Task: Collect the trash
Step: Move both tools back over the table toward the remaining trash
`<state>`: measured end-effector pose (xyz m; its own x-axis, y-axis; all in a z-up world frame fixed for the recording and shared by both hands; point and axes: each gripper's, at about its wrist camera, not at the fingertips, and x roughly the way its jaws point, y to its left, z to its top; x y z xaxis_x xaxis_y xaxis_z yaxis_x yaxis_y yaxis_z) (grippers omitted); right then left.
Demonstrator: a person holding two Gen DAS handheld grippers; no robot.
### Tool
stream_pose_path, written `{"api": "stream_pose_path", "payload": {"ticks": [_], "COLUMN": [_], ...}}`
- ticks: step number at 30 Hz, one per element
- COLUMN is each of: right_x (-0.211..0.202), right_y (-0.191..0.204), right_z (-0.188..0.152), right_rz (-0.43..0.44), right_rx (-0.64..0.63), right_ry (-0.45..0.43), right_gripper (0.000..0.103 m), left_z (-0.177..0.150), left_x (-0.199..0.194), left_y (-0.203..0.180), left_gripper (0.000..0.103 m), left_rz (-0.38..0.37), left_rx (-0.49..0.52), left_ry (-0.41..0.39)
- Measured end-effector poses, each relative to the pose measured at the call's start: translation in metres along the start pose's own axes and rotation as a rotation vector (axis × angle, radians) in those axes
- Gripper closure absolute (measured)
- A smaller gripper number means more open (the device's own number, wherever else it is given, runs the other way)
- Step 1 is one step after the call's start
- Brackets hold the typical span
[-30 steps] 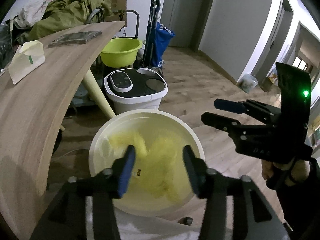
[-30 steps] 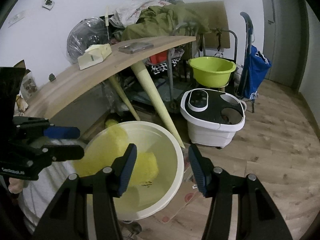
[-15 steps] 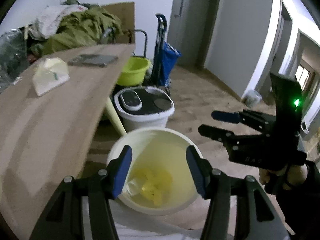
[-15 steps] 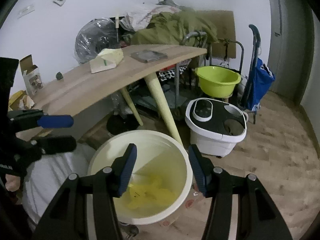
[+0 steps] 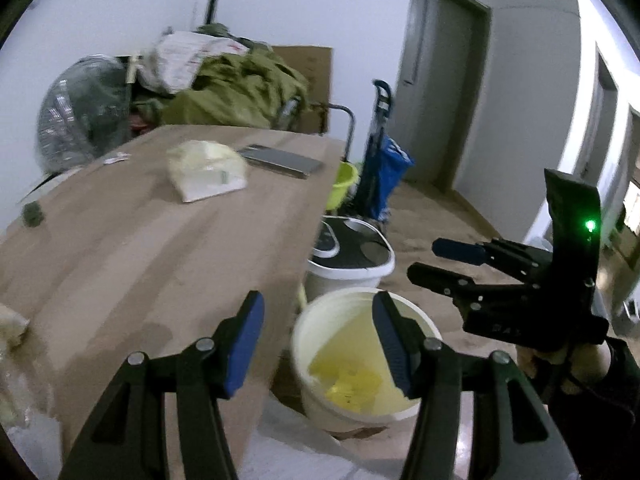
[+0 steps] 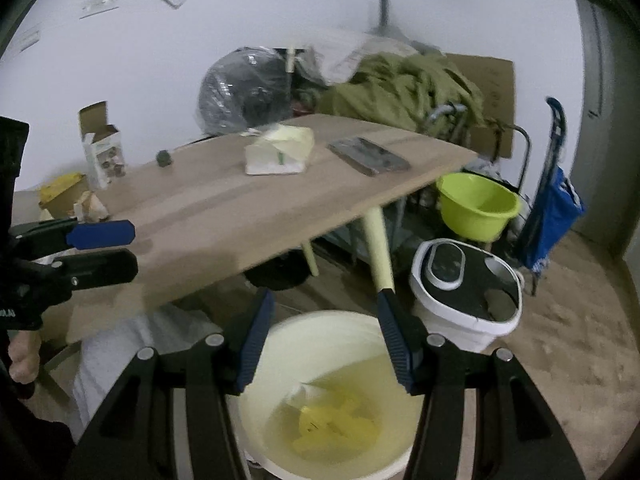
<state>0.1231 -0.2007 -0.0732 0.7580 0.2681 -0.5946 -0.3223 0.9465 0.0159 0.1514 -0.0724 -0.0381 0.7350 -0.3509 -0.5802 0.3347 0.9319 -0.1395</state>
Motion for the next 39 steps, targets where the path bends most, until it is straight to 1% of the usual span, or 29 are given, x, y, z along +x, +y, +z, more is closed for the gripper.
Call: {"api": "stream_pose_path", "payload": {"ticks": [6, 12, 22, 26, 30, 35, 37, 39], "right_x": [0.011, 0.026, 0.043, 0.048, 0.053, 0.06, 0.062, 0.063], "right_y": [0.032, 0.073, 0.135, 0.163, 0.187, 0.211, 0.218, 0.226], "right_z": [0.021, 0.04, 0.059, 0.062, 0.063, 0.064, 0.064, 0.062], "right_rz": [0.072, 0.169, 0.323, 0.392, 0.446, 0.495, 0.508, 0.524], "right_rx": [-0.06, -0.128, -0.221, -0.252, -0.279, -0.304, -0.309, -0.318], "right_ry": [-0.021, -0.03, -0.04, -0.038, -0.033, -0.019, -0.01, -0.003], "right_gripper": [0.051, 0.051, 0.051, 0.051, 0.051, 0.051, 0.051, 0.051], "left_z": [-0.007, -0.02, -0.041, -0.053, -0.063, -0.076, -0.081, -0.087], "left_x": [-0.031, -0.065, -0.118, -0.14, -0.159, -0.169, -0.169, -0.167], "left_y": [0.032, 0.061, 0.1, 0.116, 0.133, 0.142, 0.149, 0.156], "left_gripper": [0.047, 0.047, 0.046, 0.046, 0.046, 0.046, 0.046, 0.046], "left_rz": [0.087, 0.184, 0.342, 0.419, 0.507, 0.643, 0.673, 0.683], "left_rx": [-0.064, -0.128, -0.237, -0.29, -0.33, -0.306, -0.31, -0.316], "left_ry": [-0.043, -0.08, -0.142, -0.161, -0.158, -0.11, -0.084, -0.049]}}
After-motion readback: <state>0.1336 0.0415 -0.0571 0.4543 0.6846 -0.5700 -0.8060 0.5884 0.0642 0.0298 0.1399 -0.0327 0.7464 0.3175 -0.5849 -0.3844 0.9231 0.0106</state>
